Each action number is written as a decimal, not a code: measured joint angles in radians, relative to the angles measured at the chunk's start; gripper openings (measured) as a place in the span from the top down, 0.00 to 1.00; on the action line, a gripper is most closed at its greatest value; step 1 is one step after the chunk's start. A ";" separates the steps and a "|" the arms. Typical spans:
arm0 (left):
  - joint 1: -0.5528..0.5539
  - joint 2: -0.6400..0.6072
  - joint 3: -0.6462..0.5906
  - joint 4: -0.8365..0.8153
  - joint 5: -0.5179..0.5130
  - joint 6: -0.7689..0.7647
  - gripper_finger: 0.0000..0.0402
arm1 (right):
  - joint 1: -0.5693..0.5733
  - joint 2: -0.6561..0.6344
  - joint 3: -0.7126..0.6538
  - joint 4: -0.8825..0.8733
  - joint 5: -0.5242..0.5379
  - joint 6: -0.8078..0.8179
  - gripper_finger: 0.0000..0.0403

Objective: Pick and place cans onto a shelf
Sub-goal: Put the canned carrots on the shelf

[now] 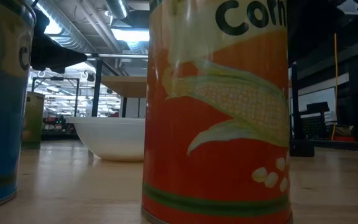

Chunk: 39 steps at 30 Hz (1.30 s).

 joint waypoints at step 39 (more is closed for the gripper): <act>0.000 0.000 0.000 0.000 0.000 0.000 1.00 | -0.002 0.010 -0.100 0.084 0.137 -0.006 0.82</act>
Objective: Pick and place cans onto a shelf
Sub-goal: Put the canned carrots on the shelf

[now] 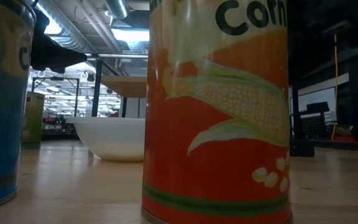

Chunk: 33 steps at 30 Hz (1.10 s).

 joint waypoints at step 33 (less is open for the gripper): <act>0.000 0.000 0.000 0.000 0.000 0.000 1.00 | 0.000 0.007 0.082 -0.022 -0.049 -0.004 1.00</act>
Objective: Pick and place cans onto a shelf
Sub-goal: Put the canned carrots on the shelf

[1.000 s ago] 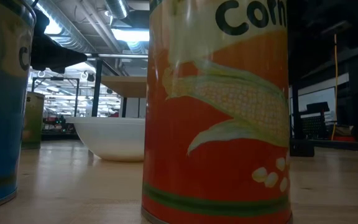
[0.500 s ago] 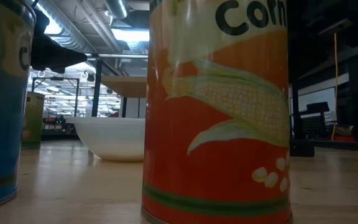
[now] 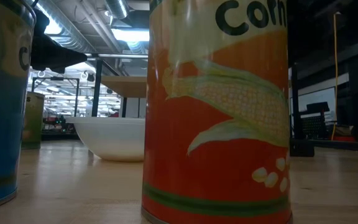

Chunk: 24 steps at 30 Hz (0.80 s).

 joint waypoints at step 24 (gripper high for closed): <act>0.000 0.000 0.000 0.000 0.000 0.000 1.00 | -0.020 -0.005 0.501 -0.251 -0.014 -0.418 1.00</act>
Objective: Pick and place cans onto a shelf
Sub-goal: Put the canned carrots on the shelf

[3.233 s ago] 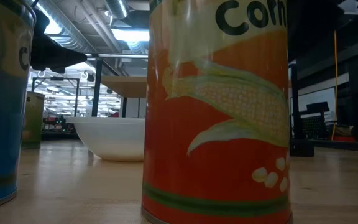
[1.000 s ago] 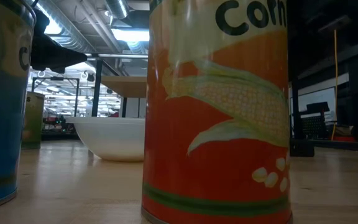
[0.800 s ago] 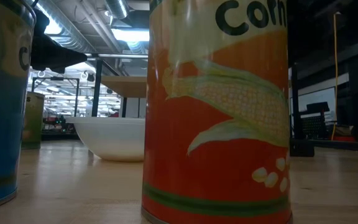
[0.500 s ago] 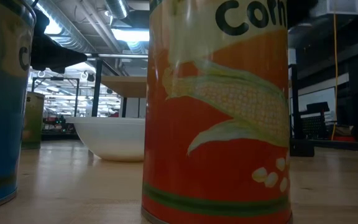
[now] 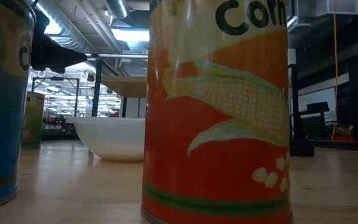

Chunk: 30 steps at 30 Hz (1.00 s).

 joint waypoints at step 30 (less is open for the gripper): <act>0.000 0.000 0.000 0.000 0.000 0.000 1.00 | -0.461 0.000 0.271 -0.400 -0.314 -0.344 1.00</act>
